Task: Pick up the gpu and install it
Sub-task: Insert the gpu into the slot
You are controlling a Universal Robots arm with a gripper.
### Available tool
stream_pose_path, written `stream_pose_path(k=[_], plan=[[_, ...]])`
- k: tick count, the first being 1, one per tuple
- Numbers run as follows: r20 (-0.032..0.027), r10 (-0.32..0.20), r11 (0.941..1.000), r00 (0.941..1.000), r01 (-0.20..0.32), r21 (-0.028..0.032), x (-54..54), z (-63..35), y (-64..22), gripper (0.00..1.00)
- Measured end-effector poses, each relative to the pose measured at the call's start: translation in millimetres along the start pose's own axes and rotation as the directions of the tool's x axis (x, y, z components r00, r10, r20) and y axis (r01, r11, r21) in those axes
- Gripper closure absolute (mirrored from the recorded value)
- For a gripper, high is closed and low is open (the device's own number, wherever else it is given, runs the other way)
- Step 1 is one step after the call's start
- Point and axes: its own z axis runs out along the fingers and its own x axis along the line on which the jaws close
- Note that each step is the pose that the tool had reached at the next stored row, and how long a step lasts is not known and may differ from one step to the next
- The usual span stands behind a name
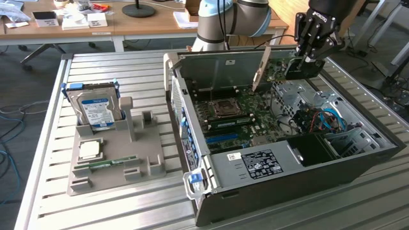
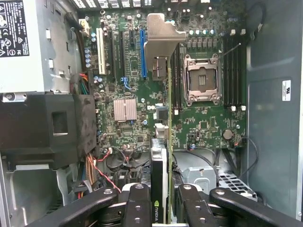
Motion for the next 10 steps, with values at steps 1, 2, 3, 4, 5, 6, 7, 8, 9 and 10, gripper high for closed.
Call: stream_pose_path(k=[1, 2, 3, 4, 5, 6, 7, 8, 9, 10], plan=[[0.0001, 0.000, 1.0000, 1.0000, 0.000, 0.0000, 0.0, 0.1, 0.1, 0.73], [0.0000, 0.003, 1.0000, 1.0000, -0.003, 0.0001, 0.0, 0.2, 0.2, 0.73], [-0.0001, 0.012, 0.9999, 0.9999, -0.012, 0.0003, 0.1, 0.3, 0.6, 0.73], [-0.0005, 0.021, 0.9998, 0.9998, -0.021, 0.0004, 0.1, 0.3, 1.1, 0.73], [-0.0008, 0.030, 0.9996, 0.9996, -0.030, 0.0006, 0.1, 0.3, 1.6, 0.73], [-0.0010, 0.039, 0.9992, 0.9992, -0.039, 0.0008, 0.2, 0.4, 2.1, 0.73], [-0.0012, 0.043, 0.9991, 0.9991, -0.043, 0.0009, 0.2, 0.3, 2.5, 0.73], [-0.0012, 0.043, 0.9991, 0.9991, -0.043, 0.0009, 0.3, 0.4, 2.5, 0.73], [-0.0012, 0.043, 0.9991, 0.9991, -0.043, 0.0009, 0.2, 0.4, 2.5, 0.73], [-0.0012, 0.043, 0.9991, 0.9991, -0.043, 0.0009, 0.2, 0.4, 2.5, 0.73]])
